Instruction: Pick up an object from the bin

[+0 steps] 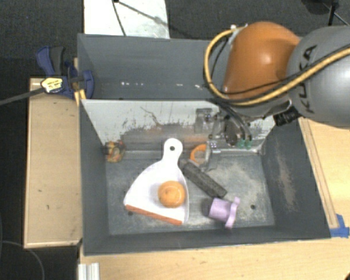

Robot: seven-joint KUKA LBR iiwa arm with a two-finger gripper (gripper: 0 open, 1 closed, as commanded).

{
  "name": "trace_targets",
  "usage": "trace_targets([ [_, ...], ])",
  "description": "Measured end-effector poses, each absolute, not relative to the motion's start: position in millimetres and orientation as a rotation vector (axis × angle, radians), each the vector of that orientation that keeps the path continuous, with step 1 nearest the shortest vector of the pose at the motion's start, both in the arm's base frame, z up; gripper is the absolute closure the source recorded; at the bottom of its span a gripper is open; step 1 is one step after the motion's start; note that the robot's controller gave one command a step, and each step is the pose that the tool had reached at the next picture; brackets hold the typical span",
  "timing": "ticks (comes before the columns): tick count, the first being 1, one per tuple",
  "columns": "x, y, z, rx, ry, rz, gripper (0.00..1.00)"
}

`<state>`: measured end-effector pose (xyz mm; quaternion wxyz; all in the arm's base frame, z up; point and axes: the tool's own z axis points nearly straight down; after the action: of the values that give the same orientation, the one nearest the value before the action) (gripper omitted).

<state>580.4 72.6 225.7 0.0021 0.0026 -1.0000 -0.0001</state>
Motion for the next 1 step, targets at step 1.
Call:
trace_targets([
  [1,581.6,72.1,230.8,0.005,-3.145,-0.002,0.0],
])
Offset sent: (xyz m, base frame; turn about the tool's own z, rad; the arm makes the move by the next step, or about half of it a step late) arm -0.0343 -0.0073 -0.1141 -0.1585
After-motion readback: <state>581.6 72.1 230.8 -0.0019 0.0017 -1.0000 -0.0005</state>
